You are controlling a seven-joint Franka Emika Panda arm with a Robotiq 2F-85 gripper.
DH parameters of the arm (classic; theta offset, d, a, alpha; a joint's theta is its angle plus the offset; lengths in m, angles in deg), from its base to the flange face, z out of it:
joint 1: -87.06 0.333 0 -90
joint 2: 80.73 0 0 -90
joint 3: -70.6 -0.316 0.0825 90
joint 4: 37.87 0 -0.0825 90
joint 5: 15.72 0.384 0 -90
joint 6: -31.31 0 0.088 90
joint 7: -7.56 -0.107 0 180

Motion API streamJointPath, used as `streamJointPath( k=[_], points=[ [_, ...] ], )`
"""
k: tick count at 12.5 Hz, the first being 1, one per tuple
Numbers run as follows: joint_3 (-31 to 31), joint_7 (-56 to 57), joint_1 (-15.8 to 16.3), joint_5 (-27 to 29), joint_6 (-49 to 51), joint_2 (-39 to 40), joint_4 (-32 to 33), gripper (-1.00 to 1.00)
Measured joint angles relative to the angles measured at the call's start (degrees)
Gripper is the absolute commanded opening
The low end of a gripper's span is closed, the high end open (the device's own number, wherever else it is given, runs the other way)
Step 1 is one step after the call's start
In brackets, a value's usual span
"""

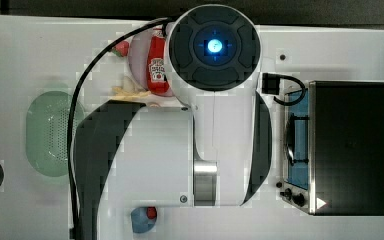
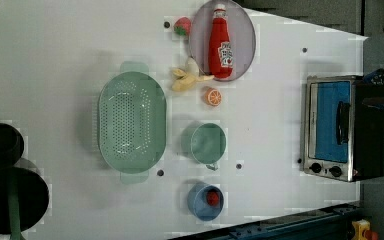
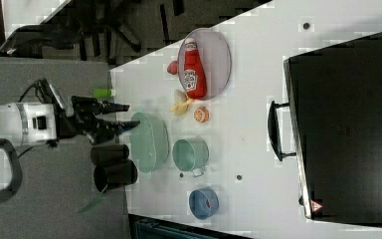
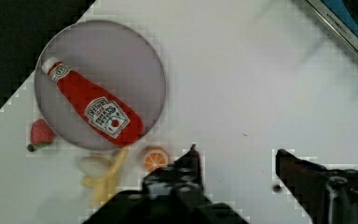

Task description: Flap open oven.

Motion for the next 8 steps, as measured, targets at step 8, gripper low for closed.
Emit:
streamJointPath(
  k=[8],
  points=[
    [1.0, -1.0, -0.8, 0.8, 7.1, -24.2, 12.1, 0.65]
  ],
)
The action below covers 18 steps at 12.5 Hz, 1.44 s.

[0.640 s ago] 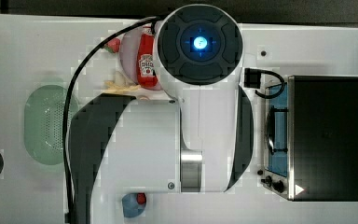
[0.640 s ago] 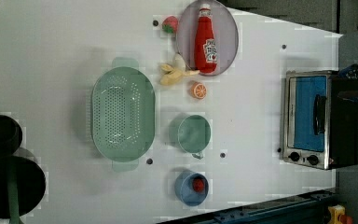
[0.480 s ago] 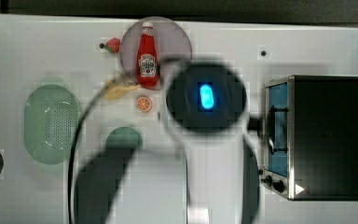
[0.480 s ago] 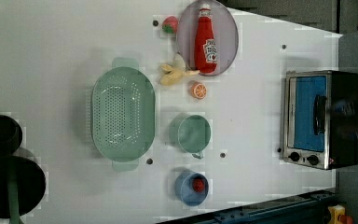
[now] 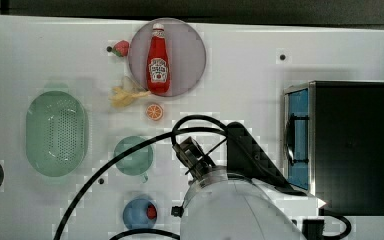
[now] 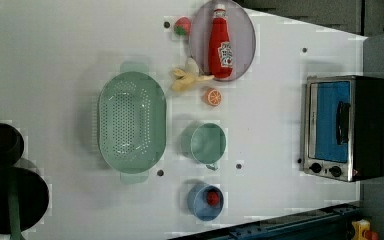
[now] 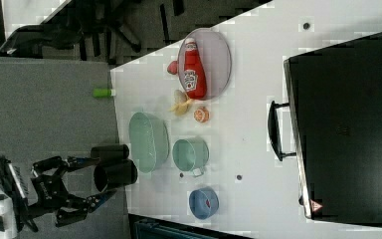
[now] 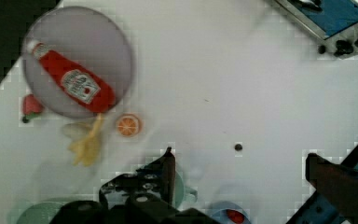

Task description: Flap open oven.

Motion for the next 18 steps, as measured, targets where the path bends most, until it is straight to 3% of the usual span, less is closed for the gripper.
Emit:
streamJointPath(
  k=[5, 6, 12, 18],
  points=[
    [0.4, 0.0, -0.6, -0.3, 0.0, 2.3, 1.6, -0.55],
    [0.5, 0.0, -0.6, -0.4, -0.2, 2.8, 2.1, -0.65],
    [3.5, 6.4, -1.3, -0.7, -2.7, 4.4, 4.5, -0.65],
    [12.6, 33.3, -3.0, -3.6, -11.3, 8.4, 8.6, -0.65]
  ],
)
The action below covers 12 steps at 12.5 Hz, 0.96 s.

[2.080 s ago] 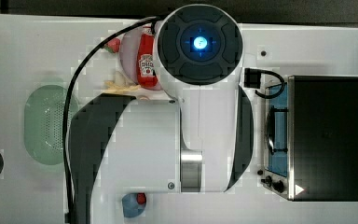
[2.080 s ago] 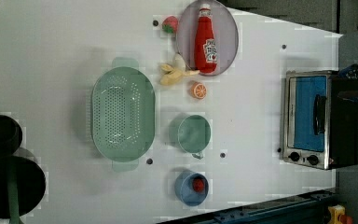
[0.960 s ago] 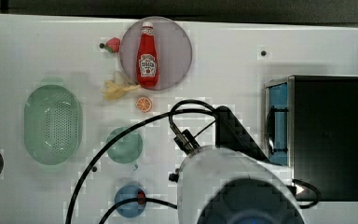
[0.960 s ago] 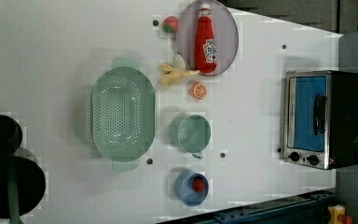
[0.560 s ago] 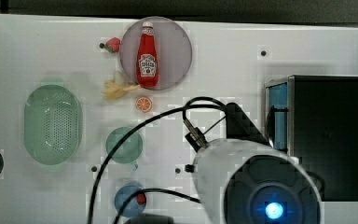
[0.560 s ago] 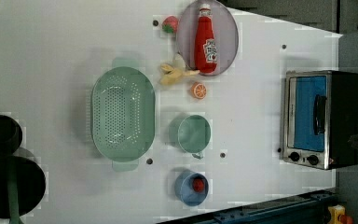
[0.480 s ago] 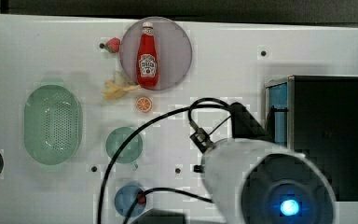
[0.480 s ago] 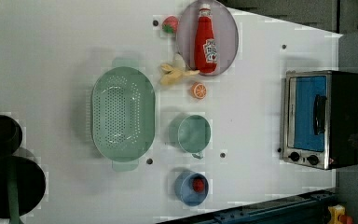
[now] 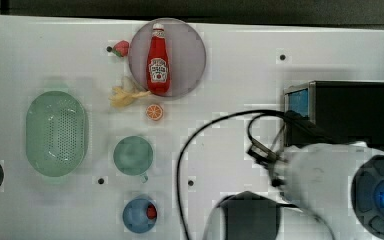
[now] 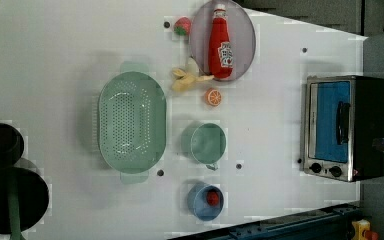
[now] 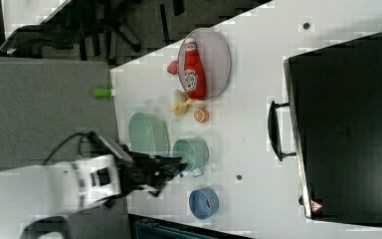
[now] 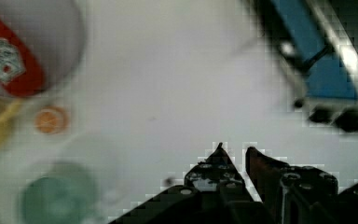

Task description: Flap open oven.

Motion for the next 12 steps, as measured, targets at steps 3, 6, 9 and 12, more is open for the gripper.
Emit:
streamJointPath(
  k=[3, 6, 9, 12],
  points=[
    [3.4, 12.6, -2.0, -3.4, -6.9, 3.6, 0.6, -0.65],
    [6.6, 23.0, -2.4, -3.3, -15.2, 7.9, 1.3, -0.65],
    [8.9, 31.0, -2.5, -3.1, -21.2, 12.6, 3.0, -0.65],
    [9.8, 34.3, -3.0, -3.2, -24.9, 18.2, 3.5, -0.65]
  ],
)
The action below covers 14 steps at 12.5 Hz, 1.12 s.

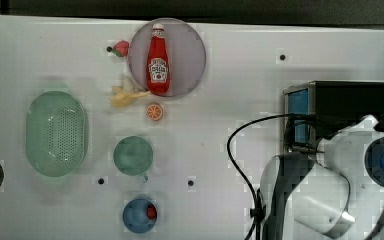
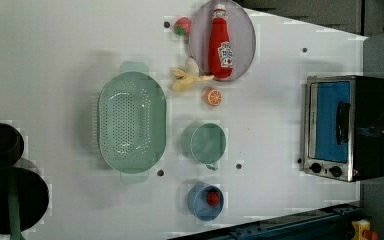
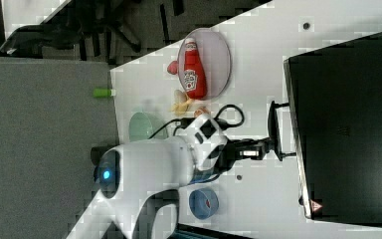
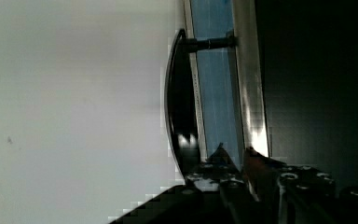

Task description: Flap open oven.

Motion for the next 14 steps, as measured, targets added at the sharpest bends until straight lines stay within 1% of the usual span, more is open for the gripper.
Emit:
streamJointPath(
  k=[3, 7, 10, 14],
  points=[
    [-0.1, 2.0, 0.1, 0.1, -3.7, 2.7, 0.9, -0.65],
    [-0.5, 2.2, 0.4, 0.7, -6.3, 6.0, 0.4, -0.65],
    [-0.6, 2.2, 0.3, 0.5, -6.9, 6.2, 1.2, -0.65],
    [-1.5, 1.8, 0.0, -2.1, -7.6, 6.8, 1.2, -0.65]
  ],
)
